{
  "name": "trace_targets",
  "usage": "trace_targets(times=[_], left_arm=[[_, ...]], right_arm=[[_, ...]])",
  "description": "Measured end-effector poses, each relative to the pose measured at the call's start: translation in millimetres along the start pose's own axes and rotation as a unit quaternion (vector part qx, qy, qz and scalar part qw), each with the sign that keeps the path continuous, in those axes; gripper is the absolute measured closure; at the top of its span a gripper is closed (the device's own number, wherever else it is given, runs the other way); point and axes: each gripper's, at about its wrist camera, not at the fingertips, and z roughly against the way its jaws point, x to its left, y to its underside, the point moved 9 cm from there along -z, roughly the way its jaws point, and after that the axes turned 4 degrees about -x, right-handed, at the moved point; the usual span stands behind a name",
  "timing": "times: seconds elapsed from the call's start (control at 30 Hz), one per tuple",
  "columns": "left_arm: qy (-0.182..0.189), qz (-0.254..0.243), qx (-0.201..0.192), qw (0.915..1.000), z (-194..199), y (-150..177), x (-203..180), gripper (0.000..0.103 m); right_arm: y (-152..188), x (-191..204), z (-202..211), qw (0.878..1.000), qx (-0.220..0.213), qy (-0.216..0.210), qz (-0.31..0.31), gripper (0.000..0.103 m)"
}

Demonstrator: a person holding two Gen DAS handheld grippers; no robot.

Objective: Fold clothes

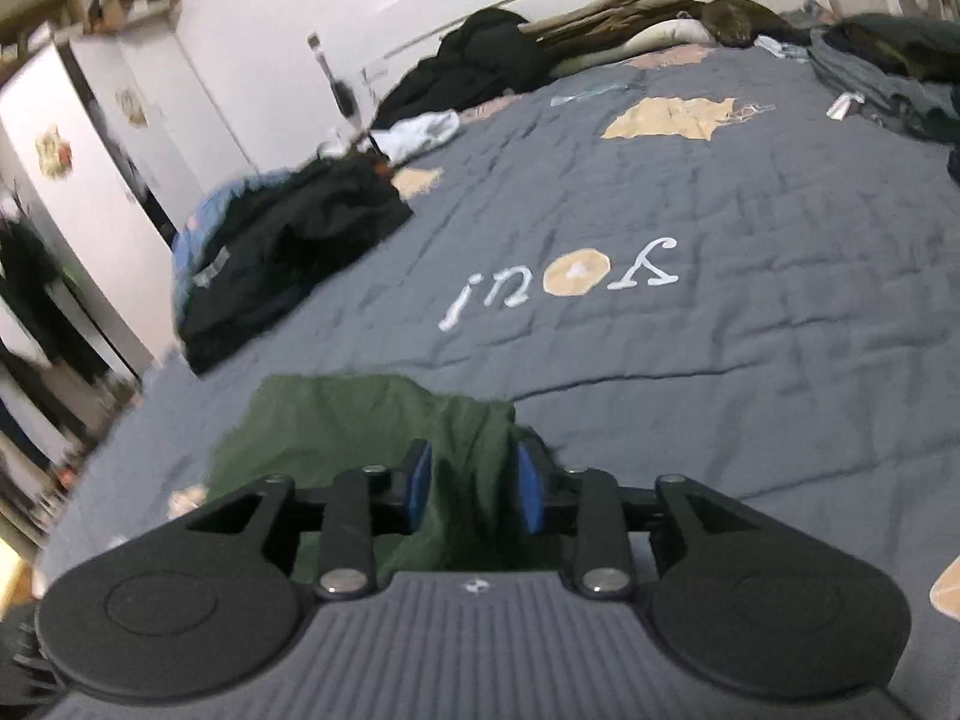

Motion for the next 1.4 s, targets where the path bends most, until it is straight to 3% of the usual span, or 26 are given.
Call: trace_targets(times=[0.13,0.27,0.4,0.6,0.67,0.83,0.93,1.07,1.2,1.3,1.4], left_arm=[[-0.002,-0.004,0.000,1.0000,-0.2,0.3,-0.8,0.049],[-0.004,-0.006,-0.002,1.0000,0.7,0.3,-0.8,0.048],[-0.008,0.000,-0.006,0.9999,3.2,-2.5,0.9,0.047],[0.008,0.038,-0.015,0.9991,8.0,-26.4,-1.6,0.045],[0.020,0.058,-0.019,0.9979,6.1,-43.8,-5.6,0.040],[0.061,0.104,-0.023,0.9924,-8.8,-86.9,-23.7,0.039],[0.063,0.074,-0.023,0.9950,-22.9,-107.4,-42.9,0.039],[0.064,0.018,0.027,0.9974,-60.8,-117.2,-79.3,0.039],[0.057,-0.030,0.062,0.9960,-90.1,-120.6,-109.5,0.039],[0.044,-0.081,0.096,0.9911,-108.3,-116.6,-128.7,0.039],[0.030,-0.120,0.136,0.9830,-122.9,-110.0,-139.3,0.039]], right_arm=[[6.3,-3.7,0.8,0.997,0.028,-0.039,-0.055,0.060],[16.3,-13.2,-11.5,0.994,0.058,-0.033,-0.092,0.056],[23.1,-5.3,-12.5,0.993,0.047,-0.048,-0.102,0.057],[14.3,45.8,4.3,0.996,0.007,-0.094,0.002,0.061],[11.9,62.1,12.6,0.993,-0.007,-0.105,0.045,0.061],[17.5,89.4,28.9,0.983,-0.021,-0.124,0.130,0.061],[23.6,88.8,32.8,0.982,-0.022,-0.097,0.163,0.060],[29.7,86.2,28.9,0.980,-0.018,-0.082,0.178,0.059],[33.3,68.8,20.6,0.983,0.014,-0.044,0.177,0.059],[34.5,62.4,27.0,0.985,0.014,-0.059,0.159,0.059],[38.5,73.0,31.0,0.979,-0.001,-0.092,0.180,0.058]])
